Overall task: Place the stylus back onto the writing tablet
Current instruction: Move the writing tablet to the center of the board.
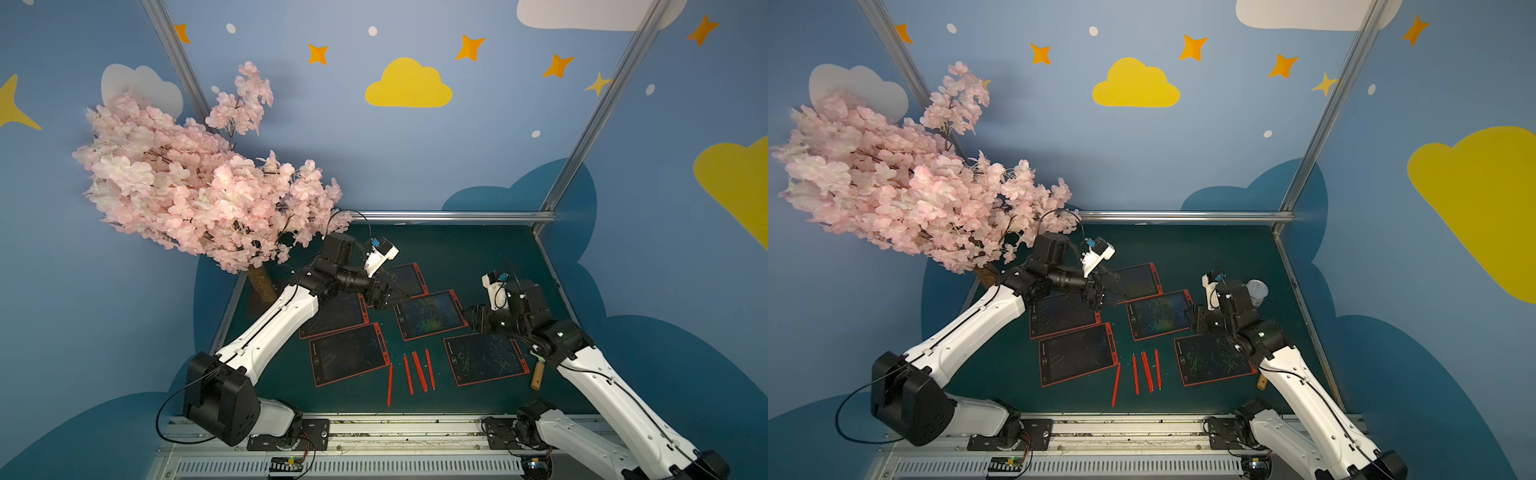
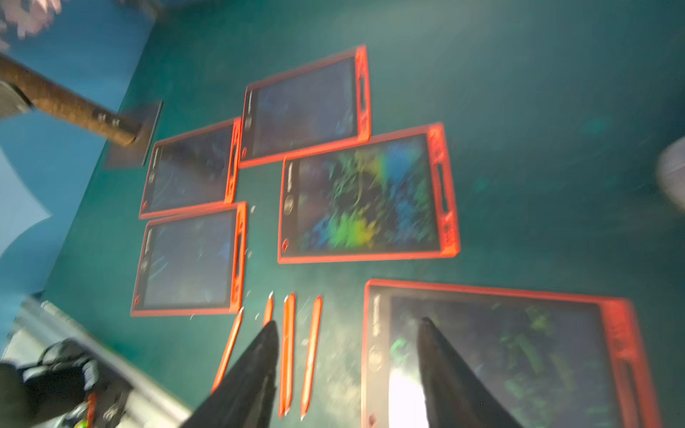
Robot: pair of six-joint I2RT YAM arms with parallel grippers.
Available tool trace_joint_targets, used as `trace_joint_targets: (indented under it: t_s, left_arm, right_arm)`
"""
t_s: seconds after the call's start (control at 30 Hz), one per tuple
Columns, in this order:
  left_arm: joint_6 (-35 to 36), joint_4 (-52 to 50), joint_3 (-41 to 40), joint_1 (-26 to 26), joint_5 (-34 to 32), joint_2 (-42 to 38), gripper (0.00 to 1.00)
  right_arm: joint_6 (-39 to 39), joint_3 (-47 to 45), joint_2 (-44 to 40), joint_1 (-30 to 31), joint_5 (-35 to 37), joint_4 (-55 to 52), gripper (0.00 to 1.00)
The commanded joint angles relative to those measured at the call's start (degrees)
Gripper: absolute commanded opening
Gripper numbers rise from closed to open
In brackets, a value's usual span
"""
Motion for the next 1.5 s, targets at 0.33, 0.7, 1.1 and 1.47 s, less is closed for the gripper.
trace_joint_targets:
  t_s: [0.33, 0.7, 1.1, 1.47]
  left_arm:
    - [1.2, -0.7, -1.7, -1.6, -3.2, -2.8, 0.99]
    - [0.3, -0.3, -1.7, -1.7, -4.6, -3.0, 0.99]
    - [-0.4, 0.3, -2.0, -1.8, -5.6, -3.3, 0.99]
    - [-1.2, 0.9, -2.0, -1.9, -4.6, -2.4, 0.99]
  right_arm:
    - [13.7, -8.4, 5.3, 7.4, 1.8, -3.2, 0.40]
    - [18.6, -8.6, 7.3, 4.2, 9.8, -15.2, 0.58]
    - [21.1, -10.7, 5.5, -1.8, 6.6, -20.3, 0.89]
    - [25.3, -13.2, 10.9, -3.1, 2.1, -15.5, 0.98]
